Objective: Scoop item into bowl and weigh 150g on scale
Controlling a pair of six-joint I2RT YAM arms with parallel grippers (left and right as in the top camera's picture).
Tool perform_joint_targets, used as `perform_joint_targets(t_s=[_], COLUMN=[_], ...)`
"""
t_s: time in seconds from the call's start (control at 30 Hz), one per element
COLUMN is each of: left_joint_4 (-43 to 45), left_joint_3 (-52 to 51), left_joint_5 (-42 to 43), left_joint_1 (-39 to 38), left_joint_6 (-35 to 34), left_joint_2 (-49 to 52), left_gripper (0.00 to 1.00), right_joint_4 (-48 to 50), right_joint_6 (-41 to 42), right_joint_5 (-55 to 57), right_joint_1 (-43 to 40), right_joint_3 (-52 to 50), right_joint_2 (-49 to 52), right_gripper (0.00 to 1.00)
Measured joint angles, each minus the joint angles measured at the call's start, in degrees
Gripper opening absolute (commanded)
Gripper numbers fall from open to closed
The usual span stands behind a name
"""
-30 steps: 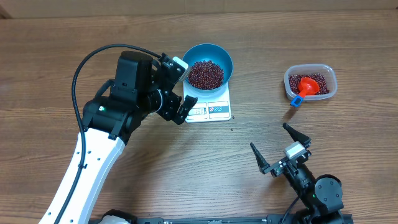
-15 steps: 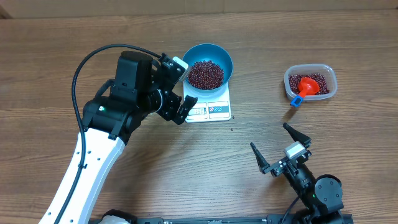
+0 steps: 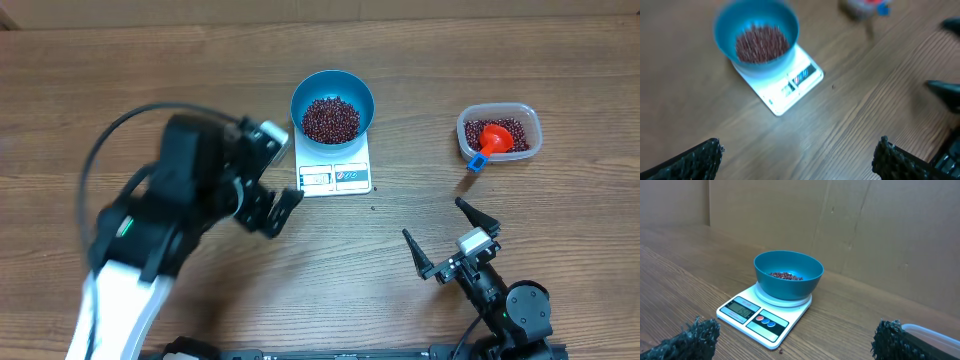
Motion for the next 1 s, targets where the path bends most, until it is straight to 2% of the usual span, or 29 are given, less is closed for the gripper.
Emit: perform_joint_targets(t_s=[0.17,0.33,0.47,0.7,0.87,1.0], left_joint_4=[0.11,4.33,12.83,30.91,39.69,46.14], left_joint_3=[-3.63,-16.15,-31.08,-53.29,-63.60,-68.11], left_joint_5=[0.17,0.22,0.20,0.17,-0.07,-0.74], left_joint_1=[3.19,8.94,11.78,12.13,12.13,12.13], left_joint_6=[-0.63,-5.31,-11.10,-22.10,-28.81,-31.47], left_joint_2=[-16.39,-31.71,-40.65,-51.28,-57.83,-60.98], left_gripper=[1.00,1.00,1.00,1.00,1.00,1.00], right_joint_4=[-0.04,-0.07,-0.04,-0.02,-0.04,-0.02], right_joint_6=[0.02,-0.02,0.00,0.00,-0.02,0.00], right_joint_5=[0.02,0.00,0.02,0.02,0.02,0.02], right_joint_1=[0.00,0.00,0.00,0.00,0.00,0.00], right_joint_3=[0.00,0.00,0.00,0.00,0.00,0.00], right_joint_2=[0.00,0.00,0.00,0.00,0.00,0.00], right_gripper=[1.00,1.00,1.00,1.00,1.00,1.00])
